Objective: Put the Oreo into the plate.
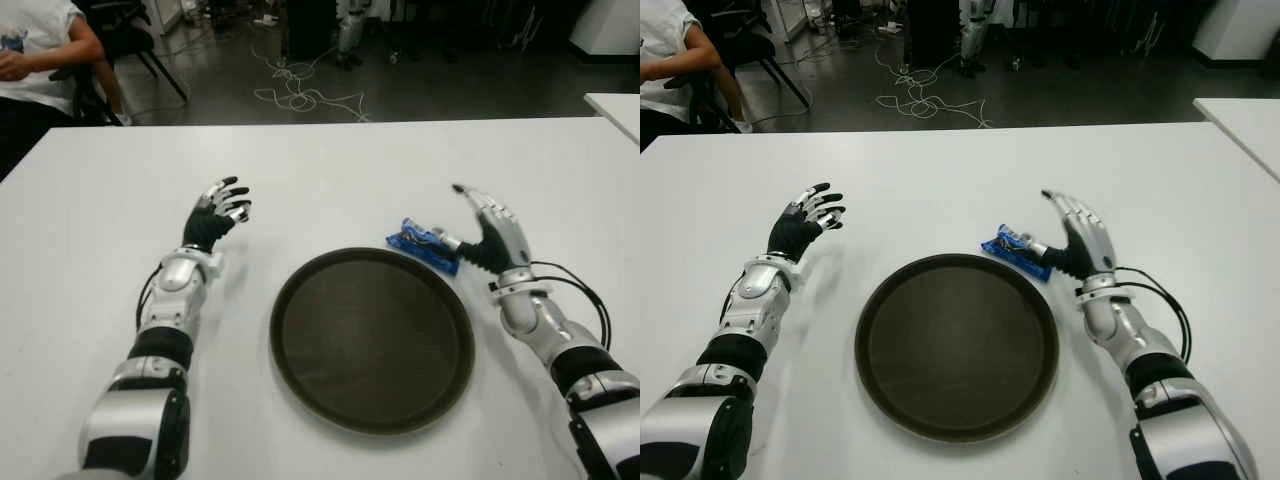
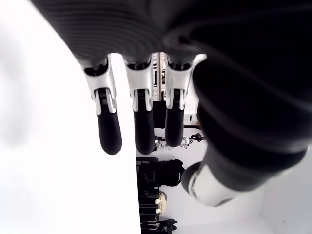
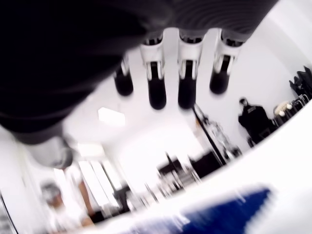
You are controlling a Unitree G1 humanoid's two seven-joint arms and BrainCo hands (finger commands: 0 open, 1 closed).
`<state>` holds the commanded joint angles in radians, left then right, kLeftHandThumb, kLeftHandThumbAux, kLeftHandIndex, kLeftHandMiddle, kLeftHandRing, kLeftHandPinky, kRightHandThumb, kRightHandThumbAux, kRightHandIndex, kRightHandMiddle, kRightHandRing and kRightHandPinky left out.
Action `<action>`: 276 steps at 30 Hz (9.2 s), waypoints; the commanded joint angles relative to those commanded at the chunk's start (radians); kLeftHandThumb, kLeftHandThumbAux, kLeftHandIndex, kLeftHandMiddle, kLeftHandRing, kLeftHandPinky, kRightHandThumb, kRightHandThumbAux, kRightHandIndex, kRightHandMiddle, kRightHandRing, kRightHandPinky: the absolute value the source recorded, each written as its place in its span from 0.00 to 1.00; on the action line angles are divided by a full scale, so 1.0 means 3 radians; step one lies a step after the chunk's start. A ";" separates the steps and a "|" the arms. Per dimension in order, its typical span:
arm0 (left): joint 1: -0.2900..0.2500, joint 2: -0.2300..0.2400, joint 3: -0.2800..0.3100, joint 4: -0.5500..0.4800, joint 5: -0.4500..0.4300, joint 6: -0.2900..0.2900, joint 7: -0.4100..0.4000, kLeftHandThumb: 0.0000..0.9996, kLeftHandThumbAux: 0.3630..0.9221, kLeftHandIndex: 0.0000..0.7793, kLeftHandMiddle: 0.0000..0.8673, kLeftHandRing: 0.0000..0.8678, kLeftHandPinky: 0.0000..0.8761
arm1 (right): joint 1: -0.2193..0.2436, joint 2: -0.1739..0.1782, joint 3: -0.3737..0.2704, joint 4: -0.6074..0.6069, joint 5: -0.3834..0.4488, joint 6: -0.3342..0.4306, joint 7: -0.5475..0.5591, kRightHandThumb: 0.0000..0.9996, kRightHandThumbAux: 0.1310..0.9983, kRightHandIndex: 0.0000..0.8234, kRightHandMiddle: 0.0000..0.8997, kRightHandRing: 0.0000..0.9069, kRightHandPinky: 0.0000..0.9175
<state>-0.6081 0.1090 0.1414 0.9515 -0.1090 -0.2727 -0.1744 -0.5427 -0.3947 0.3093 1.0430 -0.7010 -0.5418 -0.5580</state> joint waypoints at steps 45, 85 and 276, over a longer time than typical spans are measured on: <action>-0.0026 0.0026 -0.0024 0.0049 0.0029 0.0004 0.0018 0.22 0.86 0.22 0.28 0.30 0.38 | 0.0106 -0.0061 0.0150 -0.0374 0.0100 0.0318 0.0522 0.01 0.23 0.00 0.00 0.00 0.02; -0.0035 0.0018 0.0000 0.0140 0.0016 -0.0118 0.0032 0.23 0.86 0.24 0.31 0.31 0.37 | -0.0008 0.0206 -0.0108 0.0076 0.0437 0.0515 -0.0161 0.21 0.49 0.10 0.19 0.19 0.15; 0.0016 0.0011 -0.0028 -0.0007 0.0056 0.0007 0.0083 0.22 0.79 0.23 0.30 0.31 0.37 | -0.0651 0.0357 0.0846 -0.0123 -0.0061 0.1408 0.1597 0.00 0.57 0.16 0.22 0.26 0.27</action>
<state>-0.6033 0.1124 0.1329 0.9495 -0.0923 -0.2707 -0.1496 -0.7379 -0.2876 0.5633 1.0061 -0.7193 -0.1194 -0.0788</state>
